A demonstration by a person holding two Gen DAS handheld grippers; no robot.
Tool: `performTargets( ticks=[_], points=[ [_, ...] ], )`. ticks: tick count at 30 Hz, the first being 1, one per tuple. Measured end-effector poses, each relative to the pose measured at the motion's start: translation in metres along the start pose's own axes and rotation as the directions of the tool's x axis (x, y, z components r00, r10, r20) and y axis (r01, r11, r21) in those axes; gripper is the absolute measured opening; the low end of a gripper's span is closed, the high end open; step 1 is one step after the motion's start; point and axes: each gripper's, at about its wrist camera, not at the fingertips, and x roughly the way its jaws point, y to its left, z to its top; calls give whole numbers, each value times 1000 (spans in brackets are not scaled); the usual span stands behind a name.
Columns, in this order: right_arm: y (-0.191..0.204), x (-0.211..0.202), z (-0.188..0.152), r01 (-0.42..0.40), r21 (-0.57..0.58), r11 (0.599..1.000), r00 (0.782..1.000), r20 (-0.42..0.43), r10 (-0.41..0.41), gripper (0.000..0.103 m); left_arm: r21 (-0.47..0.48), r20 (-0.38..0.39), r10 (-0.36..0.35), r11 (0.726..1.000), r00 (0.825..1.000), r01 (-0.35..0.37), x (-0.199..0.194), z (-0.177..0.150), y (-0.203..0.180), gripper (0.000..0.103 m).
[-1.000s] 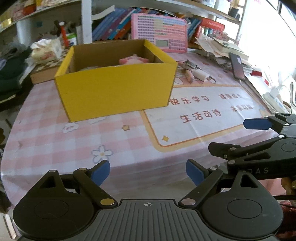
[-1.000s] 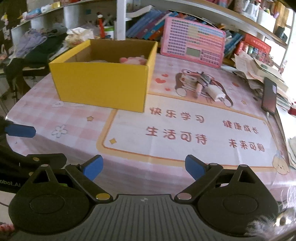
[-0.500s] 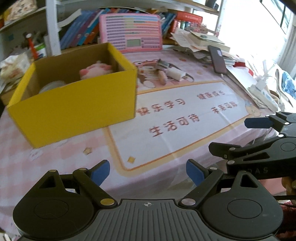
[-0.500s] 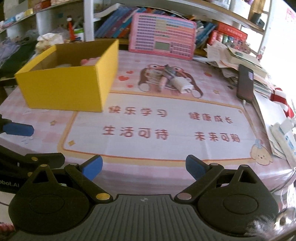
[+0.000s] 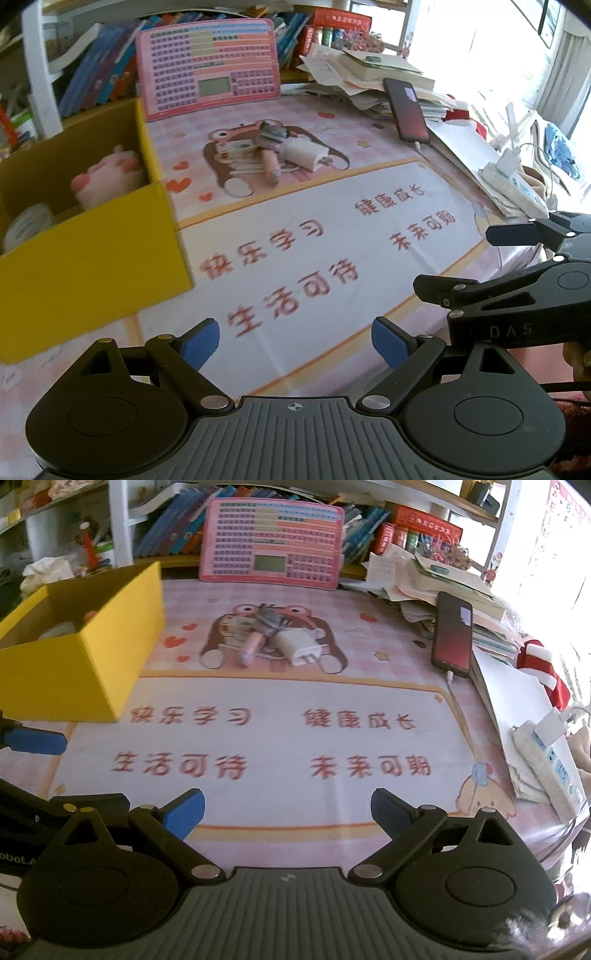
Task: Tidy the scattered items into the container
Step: 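Withdraw both tools from the box toward the items on the printed mat, then grasp the pink lint roller with the left tool while the right tool grasps a white charger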
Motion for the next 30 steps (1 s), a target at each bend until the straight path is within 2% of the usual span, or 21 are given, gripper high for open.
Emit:
performTargets(
  ticks=[5, 11, 15, 21, 24, 26, 30],
  points=[
    [-25, 16, 17, -4, 3, 1000, 1000, -1, 4, 98, -5, 13, 15, 1000, 1000, -14, 19, 23, -10, 92],
    [-51, 41, 45, -54, -8, 999, 998, 19, 54, 98, -54, 47, 83, 995, 995, -81, 35, 54, -12, 92],
    [-67, 59, 63, -103, -5, 995, 994, 28, 103, 97, -76, 37, 131, 989, 991, -128, 48, 73, -15, 91],
    [-80, 93, 90, -162, -30, 986, 985, 53, 164, 94, -81, 38, 219, 973, 975, -215, 71, 104, -13, 90],
    [-82, 116, 105, -195, -63, 979, 978, 62, 199, 88, -103, 30, 247, 964, 968, -243, 85, 118, -9, 89],
    [-81, 132, 114, -220, -85, 972, 973, 54, 225, 79, -116, 21, 271, 957, 962, -267, 98, 126, -5, 89],
    [-76, 165, 132, -281, -130, 951, 957, 37, 287, 68, -138, -21, 296, 945, 955, -296, 123, 137, 6, 85]
  ],
)
